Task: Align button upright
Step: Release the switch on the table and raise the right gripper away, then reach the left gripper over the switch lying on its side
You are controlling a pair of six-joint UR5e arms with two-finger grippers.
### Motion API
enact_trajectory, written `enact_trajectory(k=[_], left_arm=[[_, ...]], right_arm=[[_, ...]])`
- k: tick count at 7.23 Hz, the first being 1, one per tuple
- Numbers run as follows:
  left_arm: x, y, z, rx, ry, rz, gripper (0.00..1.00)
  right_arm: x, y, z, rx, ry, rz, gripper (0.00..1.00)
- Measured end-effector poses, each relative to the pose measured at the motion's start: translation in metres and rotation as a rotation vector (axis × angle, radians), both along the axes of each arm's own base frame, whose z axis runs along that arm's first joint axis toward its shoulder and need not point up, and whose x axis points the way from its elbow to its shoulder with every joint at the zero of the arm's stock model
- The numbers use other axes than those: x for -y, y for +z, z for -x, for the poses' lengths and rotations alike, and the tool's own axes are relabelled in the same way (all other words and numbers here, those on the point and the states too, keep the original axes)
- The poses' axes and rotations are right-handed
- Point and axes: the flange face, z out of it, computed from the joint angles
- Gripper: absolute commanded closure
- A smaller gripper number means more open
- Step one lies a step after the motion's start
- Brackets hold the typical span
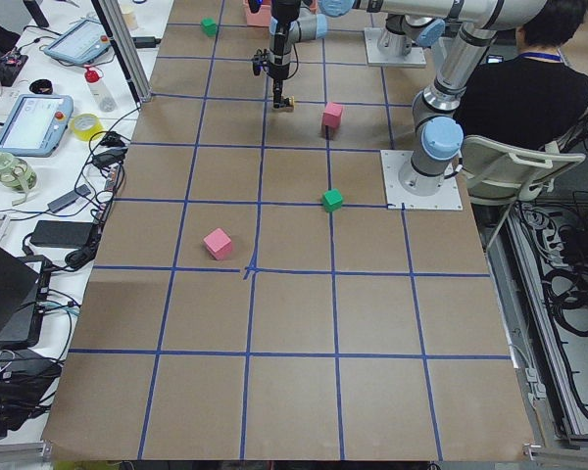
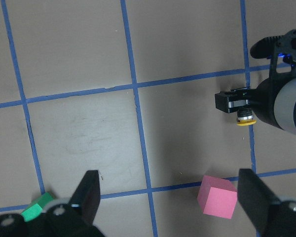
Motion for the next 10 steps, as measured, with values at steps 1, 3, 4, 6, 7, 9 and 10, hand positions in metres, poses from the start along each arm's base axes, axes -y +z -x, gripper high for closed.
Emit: enact_trajectory(k=[1, 3, 4, 6, 7, 9, 10], left_arm=[[0.0, 0.0, 0.0, -0.001, 0.0, 0.001, 0.0], [0.0, 0.001, -0.001, -0.001, 0.001, 0.003, 0.0], [0.0, 0.001, -0.001, -0.001, 0.001, 0.004, 0.0], [0.001, 0.001, -0.001, -0.001, 0.001, 0.004, 0.0], [0.003, 0.0, -0.001, -0.001, 0.002, 0.005, 0.0], [0.017, -0.019, 0.002, 0.002, -0.004, -0.024, 0.0], [0.025, -0.036, 0.005, 0.004, -0.009, -0.055, 0.0]], right_arm=[[0.006, 0.028, 0.028, -0.01, -0.02, -0.016, 0.0], [0.016, 0.092, 0.113, -0.031, -0.079, -0.079, 0.0], [0.014, 0.123, 0.156, -0.039, -0.108, -0.114, 0.0], [0.015, 0.184, 0.216, -0.035, -0.158, -0.136, 0.0], [0.02, 0.223, 0.226, -0.029, -0.165, -0.133, 0.0], [0.023, 0.288, 0.219, -0.018, -0.154, -0.103, 0.0], [0.021, 0.304, 0.207, -0.018, -0.135, -0.081, 0.0]])
